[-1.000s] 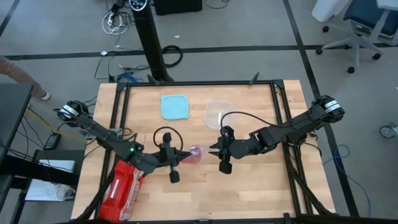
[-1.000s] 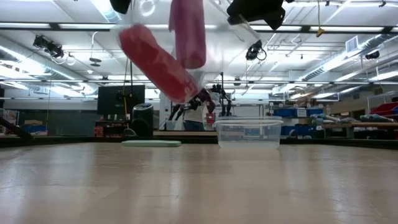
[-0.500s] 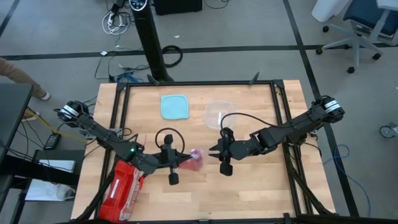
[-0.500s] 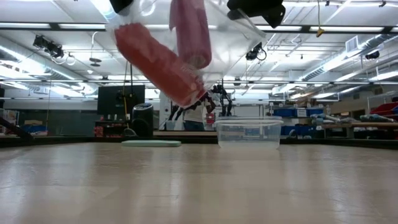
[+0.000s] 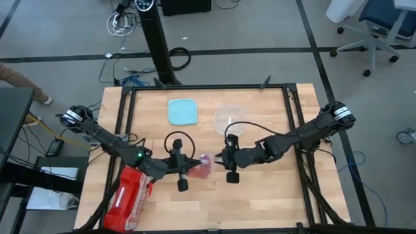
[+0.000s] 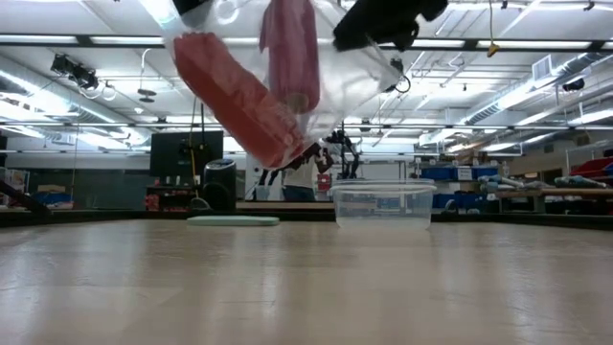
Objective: Roll bandage
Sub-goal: Close the transparent zip bag
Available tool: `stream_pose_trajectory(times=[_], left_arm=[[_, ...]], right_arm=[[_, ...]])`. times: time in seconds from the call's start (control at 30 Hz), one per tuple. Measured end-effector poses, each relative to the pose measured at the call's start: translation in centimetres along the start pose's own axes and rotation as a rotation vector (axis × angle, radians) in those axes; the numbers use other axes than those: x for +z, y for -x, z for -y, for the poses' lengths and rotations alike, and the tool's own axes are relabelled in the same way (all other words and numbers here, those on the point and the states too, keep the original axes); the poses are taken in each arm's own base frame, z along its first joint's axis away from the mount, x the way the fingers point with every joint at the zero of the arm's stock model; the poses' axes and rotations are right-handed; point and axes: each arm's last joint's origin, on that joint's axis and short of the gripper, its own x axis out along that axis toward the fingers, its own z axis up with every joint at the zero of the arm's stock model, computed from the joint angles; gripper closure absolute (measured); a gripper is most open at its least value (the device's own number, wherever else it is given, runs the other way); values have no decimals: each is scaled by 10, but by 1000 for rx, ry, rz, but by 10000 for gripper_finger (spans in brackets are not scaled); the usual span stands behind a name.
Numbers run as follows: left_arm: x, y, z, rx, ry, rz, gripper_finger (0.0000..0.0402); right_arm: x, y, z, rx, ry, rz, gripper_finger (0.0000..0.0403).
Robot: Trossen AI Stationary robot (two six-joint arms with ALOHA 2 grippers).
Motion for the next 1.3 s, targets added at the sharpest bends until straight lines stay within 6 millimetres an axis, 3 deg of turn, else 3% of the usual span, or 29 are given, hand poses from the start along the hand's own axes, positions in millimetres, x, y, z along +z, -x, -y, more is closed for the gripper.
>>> stream_pose_trajectory(times=[0.3,1.0,1.3], left_arm=[[1,-6,-8,-3,-32,-8,401],[1,-7,-8,-25,0,-13,401],[-2,-8,-11,-11,-25,-44,401]], right_arm=[[3,-6,15,-41,-21,1,304],[0,-5,15,-57,-54,-21,309],[1,5,19,-70,-36,-39,311]])
